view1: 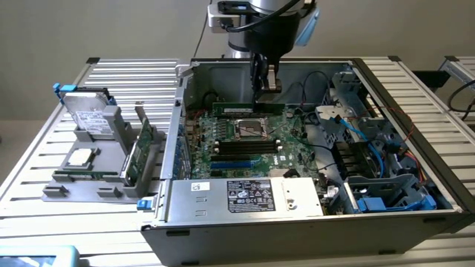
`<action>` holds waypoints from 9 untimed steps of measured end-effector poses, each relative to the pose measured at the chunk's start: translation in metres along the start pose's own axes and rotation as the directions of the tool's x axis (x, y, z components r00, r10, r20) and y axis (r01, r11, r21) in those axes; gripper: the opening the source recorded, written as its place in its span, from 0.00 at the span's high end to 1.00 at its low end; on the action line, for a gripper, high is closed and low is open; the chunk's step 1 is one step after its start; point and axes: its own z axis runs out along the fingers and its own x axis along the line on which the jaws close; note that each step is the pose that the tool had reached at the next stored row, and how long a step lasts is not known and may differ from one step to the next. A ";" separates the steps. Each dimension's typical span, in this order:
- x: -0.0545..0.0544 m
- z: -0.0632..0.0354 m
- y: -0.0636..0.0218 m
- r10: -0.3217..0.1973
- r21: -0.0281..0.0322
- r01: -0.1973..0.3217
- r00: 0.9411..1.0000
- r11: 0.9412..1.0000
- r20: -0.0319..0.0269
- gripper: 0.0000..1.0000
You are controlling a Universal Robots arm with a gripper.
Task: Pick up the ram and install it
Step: 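Pick up the ram and move it above insertion slot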
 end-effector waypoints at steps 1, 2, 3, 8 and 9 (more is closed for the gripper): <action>-0.001 0.0005 -0.0001 0.000 0.000 0.000 1.000 1.000 0.000 0.86; -0.002 0.0011 -0.0002 -0.001 0.000 0.001 1.000 1.000 0.000 0.86; -0.003 0.0018 -0.0004 -0.002 0.000 0.002 1.000 1.000 0.000 0.86; -0.010 0.0064 -0.0022 -0.005 0.000 0.005 1.000 1.000 0.000 0.86; -0.012 0.0073 -0.0025 -0.006 0.000 0.006 1.000 1.000 0.000 0.86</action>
